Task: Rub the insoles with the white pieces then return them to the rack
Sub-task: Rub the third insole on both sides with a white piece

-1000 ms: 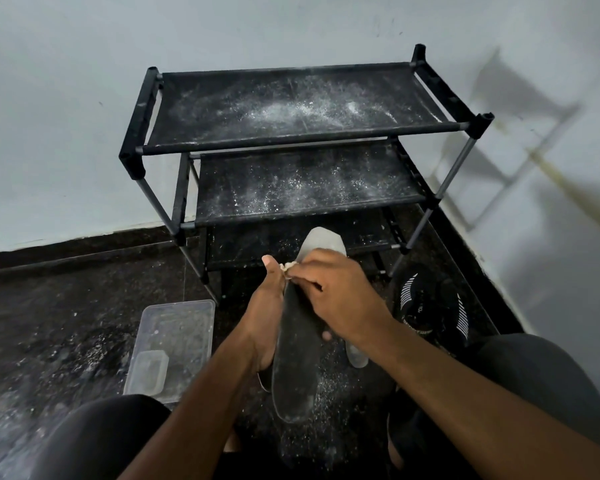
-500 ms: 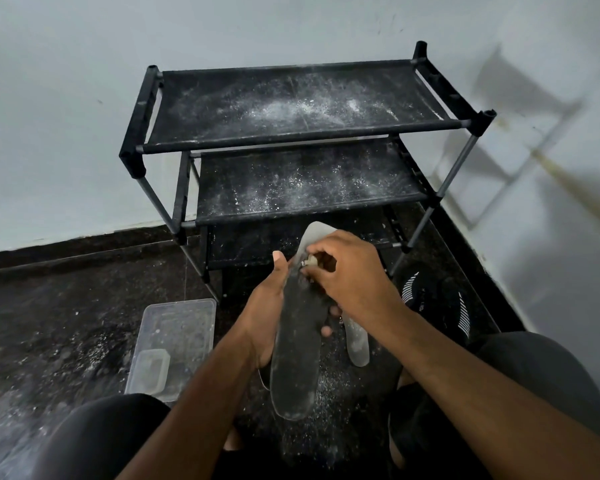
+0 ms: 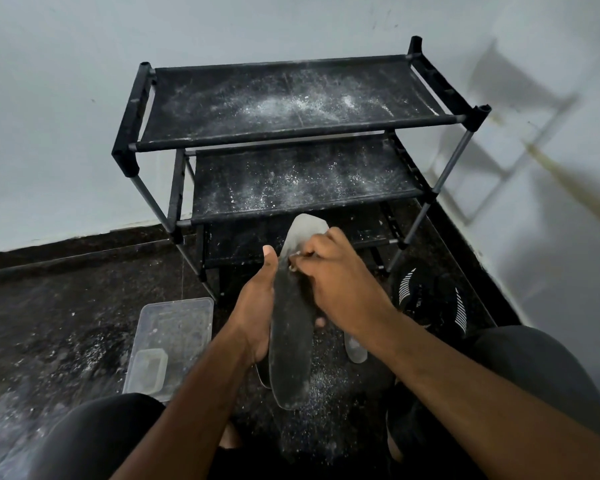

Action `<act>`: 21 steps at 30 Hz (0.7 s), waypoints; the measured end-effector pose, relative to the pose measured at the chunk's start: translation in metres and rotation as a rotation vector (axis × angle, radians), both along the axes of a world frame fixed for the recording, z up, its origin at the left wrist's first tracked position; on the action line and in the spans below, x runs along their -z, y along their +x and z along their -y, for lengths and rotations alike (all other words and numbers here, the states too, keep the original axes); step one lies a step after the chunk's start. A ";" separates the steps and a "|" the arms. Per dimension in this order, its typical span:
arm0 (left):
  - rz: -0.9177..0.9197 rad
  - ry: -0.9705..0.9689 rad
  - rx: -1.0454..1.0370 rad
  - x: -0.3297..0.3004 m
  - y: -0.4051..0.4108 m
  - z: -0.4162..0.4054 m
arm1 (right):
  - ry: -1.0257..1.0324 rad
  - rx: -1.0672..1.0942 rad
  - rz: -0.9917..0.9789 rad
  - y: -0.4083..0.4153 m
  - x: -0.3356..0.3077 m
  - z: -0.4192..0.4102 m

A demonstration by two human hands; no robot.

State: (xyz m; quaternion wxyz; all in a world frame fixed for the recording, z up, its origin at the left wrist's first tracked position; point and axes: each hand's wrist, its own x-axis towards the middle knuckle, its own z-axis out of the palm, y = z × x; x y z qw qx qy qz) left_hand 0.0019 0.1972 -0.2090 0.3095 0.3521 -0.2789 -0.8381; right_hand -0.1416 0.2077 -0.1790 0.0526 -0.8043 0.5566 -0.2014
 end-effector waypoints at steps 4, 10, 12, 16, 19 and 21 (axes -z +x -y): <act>0.020 0.019 -0.040 -0.002 0.000 -0.001 | 0.008 -0.057 0.008 0.004 -0.005 -0.003; 0.005 -0.027 0.022 -0.003 -0.001 -0.004 | -0.013 0.128 0.249 -0.012 -0.005 0.004; 0.014 -0.024 0.011 -0.001 -0.001 -0.004 | -0.007 0.001 0.189 0.002 -0.001 -0.006; 0.003 -0.031 0.013 -0.003 -0.001 -0.004 | -0.037 0.106 0.189 -0.010 0.002 0.009; 0.002 -0.022 0.002 -0.003 -0.001 -0.003 | -0.011 0.178 0.272 -0.015 0.003 0.009; 0.032 -0.014 -0.025 0.000 -0.002 -0.003 | 0.014 0.069 0.223 -0.002 0.004 0.000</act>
